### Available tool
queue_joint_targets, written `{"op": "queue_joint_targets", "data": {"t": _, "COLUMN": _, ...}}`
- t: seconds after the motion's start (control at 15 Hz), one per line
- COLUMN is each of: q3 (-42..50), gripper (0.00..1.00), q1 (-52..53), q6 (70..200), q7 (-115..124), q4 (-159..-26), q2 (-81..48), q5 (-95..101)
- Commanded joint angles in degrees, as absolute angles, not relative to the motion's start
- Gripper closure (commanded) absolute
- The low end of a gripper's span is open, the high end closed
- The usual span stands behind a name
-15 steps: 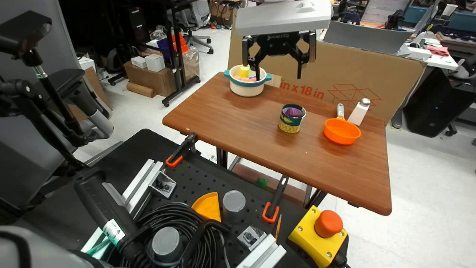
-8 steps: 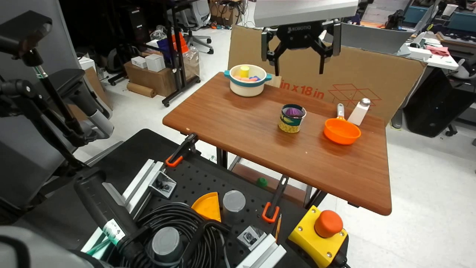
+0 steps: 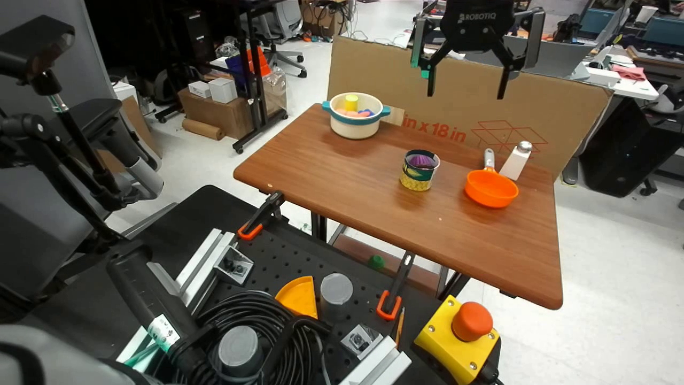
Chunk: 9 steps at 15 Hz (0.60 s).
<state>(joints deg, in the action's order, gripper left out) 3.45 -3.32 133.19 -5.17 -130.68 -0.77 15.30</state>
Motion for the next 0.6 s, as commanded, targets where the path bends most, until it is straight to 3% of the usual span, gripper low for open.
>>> {"op": "queue_joint_targets", "data": {"t": 0.0, "q3": 3.89, "gripper": 0.0, "q1": -3.58, "q6": 126.07, "q7": -3.69, "q4": -122.1, "q2": -7.01, "q5": 15.78}}
{"op": "queue_joint_targets", "data": {"t": 0.53, "q3": 3.89, "gripper": 0.0, "q1": -3.63, "q6": 117.57, "q7": -6.87, "q4": -113.15, "q2": -16.56, "q5": 14.87}}
